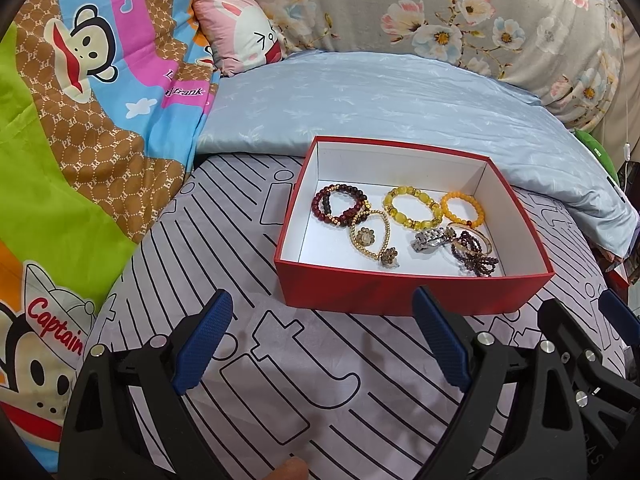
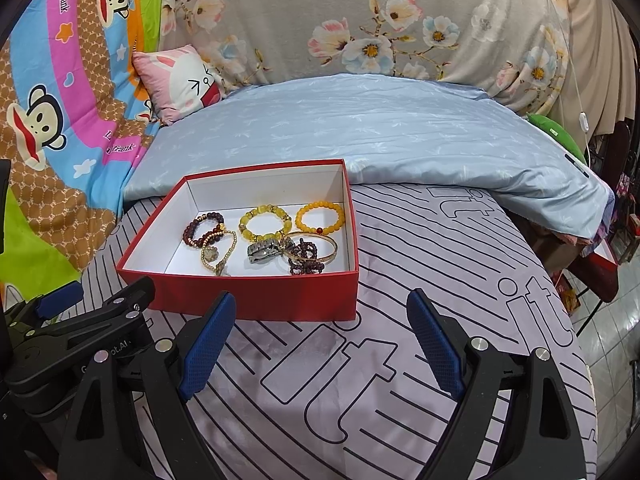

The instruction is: Organize jewelry

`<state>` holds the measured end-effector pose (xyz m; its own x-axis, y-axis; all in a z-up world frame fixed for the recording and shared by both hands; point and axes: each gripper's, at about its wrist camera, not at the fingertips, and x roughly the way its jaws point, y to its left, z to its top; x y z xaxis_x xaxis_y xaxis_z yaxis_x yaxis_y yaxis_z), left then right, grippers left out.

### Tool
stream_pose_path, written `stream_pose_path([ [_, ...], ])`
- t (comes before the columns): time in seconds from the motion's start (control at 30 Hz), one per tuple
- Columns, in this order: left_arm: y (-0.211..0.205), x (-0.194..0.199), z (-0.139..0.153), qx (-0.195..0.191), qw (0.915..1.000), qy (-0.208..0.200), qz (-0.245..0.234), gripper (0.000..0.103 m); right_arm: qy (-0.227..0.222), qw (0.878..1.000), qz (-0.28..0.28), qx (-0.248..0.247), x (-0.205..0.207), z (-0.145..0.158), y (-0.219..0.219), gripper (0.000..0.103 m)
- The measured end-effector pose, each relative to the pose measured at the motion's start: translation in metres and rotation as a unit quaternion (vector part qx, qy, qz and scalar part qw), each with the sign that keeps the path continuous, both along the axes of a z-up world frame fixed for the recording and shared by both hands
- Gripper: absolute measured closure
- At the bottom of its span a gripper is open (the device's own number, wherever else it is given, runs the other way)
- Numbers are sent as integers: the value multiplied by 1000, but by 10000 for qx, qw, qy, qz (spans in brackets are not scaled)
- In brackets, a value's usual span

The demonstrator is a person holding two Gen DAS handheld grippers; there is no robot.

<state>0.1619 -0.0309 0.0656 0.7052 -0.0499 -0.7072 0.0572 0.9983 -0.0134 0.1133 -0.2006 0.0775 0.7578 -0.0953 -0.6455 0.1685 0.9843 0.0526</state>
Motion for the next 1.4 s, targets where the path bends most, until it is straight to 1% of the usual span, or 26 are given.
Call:
stream_pose_path([
  [0.2,0,-1,4,70,10000,-29,2,16,10,10000,-4,-6,0,0,0,19],
  [0.47,-1,-1,3,116,9999,-5,15,16,7,10000,-7,-3,0,-1,1,19],
  [0.57,-2,0,1,187,9998,34,17,16,4,10000,5,-10,0,-1,2,19],
  [0.8,-3,-2,1,265,9996,-2,29,15,4,10000,-1,10,-1,0,4,19],
  [0.9,-2,-2,2,242,9997,-11,42,13,0,10000,2,-12,-2,0,5,19],
  [1.4,-3,-2,6,251,9996,-120,33,13,-24,10000,-15,19,-2,2,5,19],
])
